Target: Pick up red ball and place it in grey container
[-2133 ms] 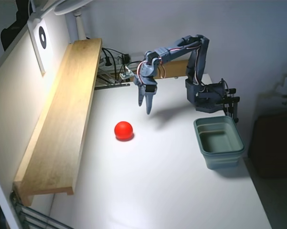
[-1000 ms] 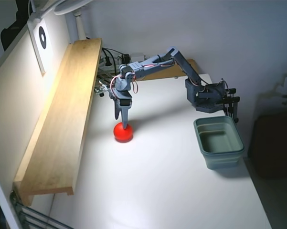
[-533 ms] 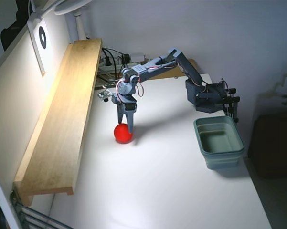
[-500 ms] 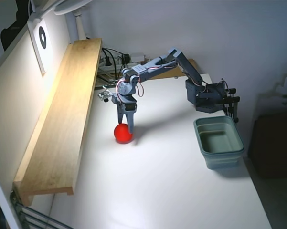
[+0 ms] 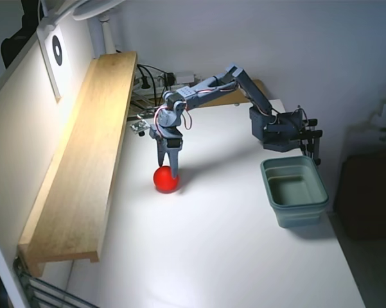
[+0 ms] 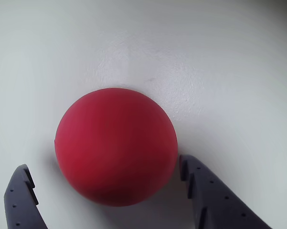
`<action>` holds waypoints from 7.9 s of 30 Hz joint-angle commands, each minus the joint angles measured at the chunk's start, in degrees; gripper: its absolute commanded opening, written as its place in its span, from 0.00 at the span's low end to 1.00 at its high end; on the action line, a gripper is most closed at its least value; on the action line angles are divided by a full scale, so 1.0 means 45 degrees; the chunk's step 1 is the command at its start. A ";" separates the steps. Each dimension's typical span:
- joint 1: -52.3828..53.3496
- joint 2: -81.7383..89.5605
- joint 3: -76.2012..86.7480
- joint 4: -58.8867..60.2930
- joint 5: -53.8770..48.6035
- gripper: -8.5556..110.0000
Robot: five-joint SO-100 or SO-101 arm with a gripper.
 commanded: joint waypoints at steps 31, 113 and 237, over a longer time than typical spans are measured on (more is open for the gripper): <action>0.0177 0.0468 0.1361 -0.1700 0.0020 0.39; 0.0177 0.4644 0.6231 -0.2394 0.0020 0.27; -1.2535 0.2025 -0.5752 0.6970 0.0020 0.39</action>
